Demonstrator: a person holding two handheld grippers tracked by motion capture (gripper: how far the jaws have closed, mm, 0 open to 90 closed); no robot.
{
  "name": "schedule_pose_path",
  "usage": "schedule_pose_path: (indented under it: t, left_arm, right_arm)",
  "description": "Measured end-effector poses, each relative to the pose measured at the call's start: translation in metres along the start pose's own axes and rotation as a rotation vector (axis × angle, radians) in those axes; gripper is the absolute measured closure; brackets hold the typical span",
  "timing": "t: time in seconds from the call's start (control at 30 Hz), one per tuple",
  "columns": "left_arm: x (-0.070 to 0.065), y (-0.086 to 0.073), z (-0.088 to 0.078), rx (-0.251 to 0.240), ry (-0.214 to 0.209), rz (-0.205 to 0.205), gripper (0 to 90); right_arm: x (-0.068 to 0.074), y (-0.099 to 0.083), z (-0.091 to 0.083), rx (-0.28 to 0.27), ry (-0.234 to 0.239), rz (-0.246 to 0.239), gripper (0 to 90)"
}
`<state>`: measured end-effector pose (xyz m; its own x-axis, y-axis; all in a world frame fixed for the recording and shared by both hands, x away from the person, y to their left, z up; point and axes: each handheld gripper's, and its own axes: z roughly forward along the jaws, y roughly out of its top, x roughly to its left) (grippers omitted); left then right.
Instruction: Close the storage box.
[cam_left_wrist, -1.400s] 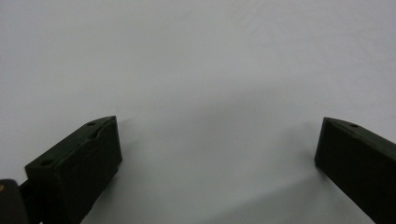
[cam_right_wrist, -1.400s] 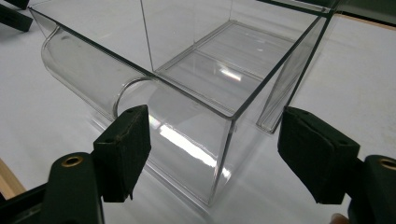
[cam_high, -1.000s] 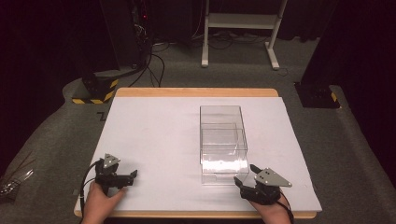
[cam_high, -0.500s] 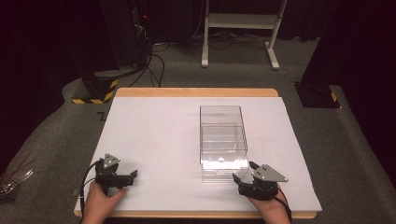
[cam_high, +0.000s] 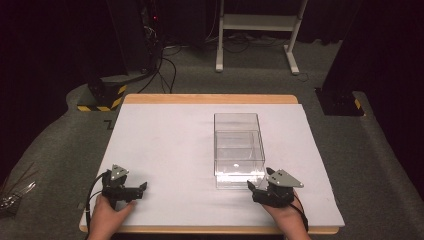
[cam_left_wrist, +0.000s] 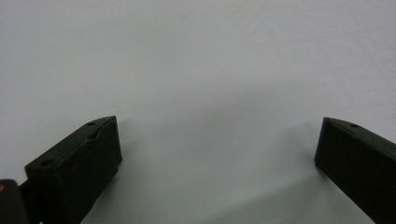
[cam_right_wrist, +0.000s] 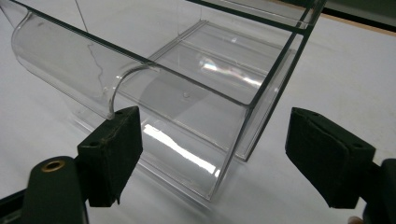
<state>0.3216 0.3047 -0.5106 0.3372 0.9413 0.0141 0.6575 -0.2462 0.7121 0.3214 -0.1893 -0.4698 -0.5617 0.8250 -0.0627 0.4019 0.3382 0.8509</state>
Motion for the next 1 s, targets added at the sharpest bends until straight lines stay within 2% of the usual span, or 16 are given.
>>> schedule_pose_path:
  t: [0.53,1.0]
  left_arm:
    - [0.0,0.0,0.0,0.0,0.0,0.0,0.6]
    - [0.0,0.0,0.0,0.0,0.0,0.0,0.6]
  right_arm:
    - [-0.005,0.008,0.014,0.002,-0.046,0.02,14.9]
    - [-0.011,0.014,0.026,0.006,-0.066,0.04,12.0]
